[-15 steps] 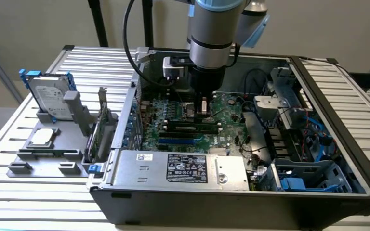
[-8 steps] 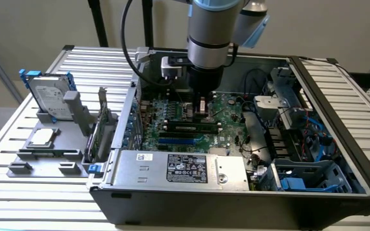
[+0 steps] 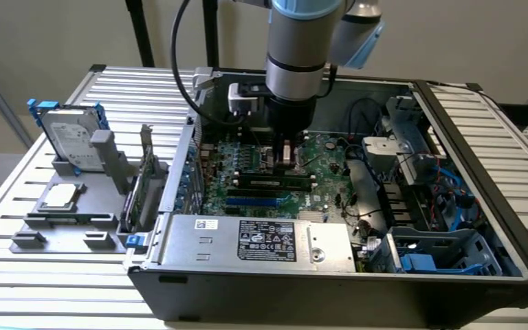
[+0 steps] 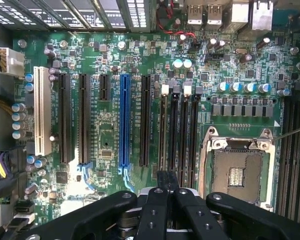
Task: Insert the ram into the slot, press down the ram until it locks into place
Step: 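Press down the ram until it locks into place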
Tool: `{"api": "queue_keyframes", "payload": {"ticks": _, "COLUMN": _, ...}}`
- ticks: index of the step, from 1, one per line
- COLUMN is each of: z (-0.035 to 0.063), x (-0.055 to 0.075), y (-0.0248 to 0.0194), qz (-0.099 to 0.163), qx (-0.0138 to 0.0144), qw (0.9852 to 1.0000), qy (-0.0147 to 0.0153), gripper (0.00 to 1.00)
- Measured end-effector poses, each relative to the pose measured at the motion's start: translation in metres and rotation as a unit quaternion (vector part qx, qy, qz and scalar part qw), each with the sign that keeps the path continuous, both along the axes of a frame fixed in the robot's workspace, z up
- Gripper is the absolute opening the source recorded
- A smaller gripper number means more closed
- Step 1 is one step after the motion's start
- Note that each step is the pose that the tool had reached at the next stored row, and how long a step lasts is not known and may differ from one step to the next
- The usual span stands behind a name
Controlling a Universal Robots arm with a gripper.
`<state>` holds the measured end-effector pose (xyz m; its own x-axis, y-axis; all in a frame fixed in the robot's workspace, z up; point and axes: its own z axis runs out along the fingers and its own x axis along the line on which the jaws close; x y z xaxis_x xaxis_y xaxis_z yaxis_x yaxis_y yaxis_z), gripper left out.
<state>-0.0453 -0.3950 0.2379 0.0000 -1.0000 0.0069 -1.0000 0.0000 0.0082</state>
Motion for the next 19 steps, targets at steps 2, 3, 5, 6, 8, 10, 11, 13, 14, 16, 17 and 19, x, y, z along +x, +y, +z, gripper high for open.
{"api": "queue_keyframes", "payload": {"ticks": 2, "z": -0.0017, "x": 0.0, "y": 0.0002, "qz": 0.0, "qx": 0.0, "qw": 1.0, "qy": 0.0, "gripper": 0.1}}
{"api": "queue_keyframes", "payload": {"ticks": 3, "z": -0.0025, "x": 0.0, "y": 0.0002, "qz": 0.0, "qx": 0.0, "qw": 1.0, "qy": 0.0, "gripper": 0.1}}
{"api": "queue_keyframes", "payload": {"ticks": 5, "z": -0.0041, "x": 0.0, "y": 0.0003, "qz": 0.0, "qx": 0.0, "qw": 1.0, "qy": 0.0, "gripper": 0.1}}
{"api": "queue_keyframes", "payload": {"ticks": 6, "z": -0.0049, "x": 0.0, "y": 0.0004, "qz": 0.0, "qx": 0.0, "qw": 1.0, "qy": 0.0, "gripper": 0.1}}
{"api": "queue_keyframes", "payload": {"ticks": 8, "z": -0.0065, "x": -0.001, "y": 0.0004, "qz": 0.0, "qx": 0.0, "qw": 1.0, "qy": 0.0, "gripper": 0.1}}
{"api": "queue_keyframes", "payload": {"ticks": 10, "z": -0.0078, "x": -0.001, "y": 0.0003, "qz": 0.0, "qx": -0.0004, "qw": 1.0, "qy": 0.0001, "gripper": 0.1}}
{"api": "queue_keyframes", "payload": {"ticks": 11, "z": -0.0085, "x": -0.001, "y": 0.0003, "qz": 0.0, "qx": -0.0004, "qw": 1.0, "qy": 0.0002, "gripper": 0.1}}
{"api": "queue_keyframes", "payload": {"ticks": 13, "z": -0.0103, "x": -0.001, "y": 0.0005, "qz": 0.0, "qx": 0.0001, "qw": 1.0, "qy": -0.0001, "gripper": 0.1}}
{"api": "queue_keyframes", "payload": {"ticks": 14, "z": -0.0108, "x": -0.001, "y": 0.0004, "qz": 0.0, "qx": -0.0001, "qw": 1.0, "qy": -0.0001, "gripper": 0.1}}
{"api": "queue_keyframes", "payload": {"ticks": 16, "z": -0.011, "x": -0.001, "y": 0.0004, "qz": 0.0, "qx": -0.0004, "qw": 1.0, "qy": 0.0, "gripper": 0.1}}
{"api": "queue_keyframes", "payload": {"ticks": 17, "z": -0.011, "x": -0.001, "y": 0.0004, "qz": 0.0, "qx": -0.0003, "qw": 1.0, "qy": -0.0001, "gripper": 0.1}}
{"api": "queue_keyframes", "payload": {"ticks": 19, "z": -0.008, "x": -0.001, "y": 0.0007, "qz": 0.0, "qx": 0.0011, "qw": 1.0, "qy": -0.0005, "gripper": 0.1}}
